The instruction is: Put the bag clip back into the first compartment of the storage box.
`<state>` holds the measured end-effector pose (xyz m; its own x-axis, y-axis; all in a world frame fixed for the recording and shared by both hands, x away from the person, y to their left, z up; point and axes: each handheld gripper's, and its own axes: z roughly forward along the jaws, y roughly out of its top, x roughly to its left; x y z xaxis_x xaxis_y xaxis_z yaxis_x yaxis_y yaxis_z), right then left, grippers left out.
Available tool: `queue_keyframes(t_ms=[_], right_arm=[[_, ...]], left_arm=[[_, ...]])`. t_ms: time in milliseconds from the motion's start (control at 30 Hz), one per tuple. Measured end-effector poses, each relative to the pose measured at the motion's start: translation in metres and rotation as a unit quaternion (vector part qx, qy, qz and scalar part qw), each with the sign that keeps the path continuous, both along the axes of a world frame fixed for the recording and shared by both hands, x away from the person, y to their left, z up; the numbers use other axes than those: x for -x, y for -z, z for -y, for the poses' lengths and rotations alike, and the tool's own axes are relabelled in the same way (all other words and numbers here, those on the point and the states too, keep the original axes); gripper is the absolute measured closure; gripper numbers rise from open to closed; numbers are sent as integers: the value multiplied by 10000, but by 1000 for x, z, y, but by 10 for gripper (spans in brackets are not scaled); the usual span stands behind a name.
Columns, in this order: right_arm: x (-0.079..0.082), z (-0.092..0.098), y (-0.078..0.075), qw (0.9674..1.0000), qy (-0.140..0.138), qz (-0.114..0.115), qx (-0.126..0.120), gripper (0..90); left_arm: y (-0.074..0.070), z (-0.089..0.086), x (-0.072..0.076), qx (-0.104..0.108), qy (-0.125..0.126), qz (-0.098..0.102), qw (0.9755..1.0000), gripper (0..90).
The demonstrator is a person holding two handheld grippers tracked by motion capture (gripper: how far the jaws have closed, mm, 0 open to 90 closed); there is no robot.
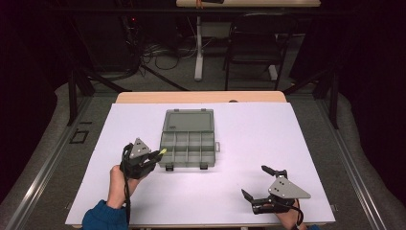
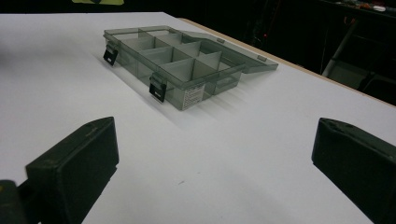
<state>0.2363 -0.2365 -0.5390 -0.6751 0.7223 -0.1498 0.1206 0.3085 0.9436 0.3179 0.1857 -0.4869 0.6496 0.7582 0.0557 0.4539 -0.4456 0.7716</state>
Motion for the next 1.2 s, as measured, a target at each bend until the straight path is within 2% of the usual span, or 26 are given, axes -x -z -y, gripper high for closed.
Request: queue_keyframes(t_ms=[700, 1200], right_arm=[[0, 0, 0, 10000, -5, 43, -32, 1], [-1, 1, 0, 10000, -11, -13, -13, 1]], left_arm=[[-7, 3, -20, -16, -43, 89, 10000, 802], [-5, 5, -36, -12, -75, 2, 10000, 802]])
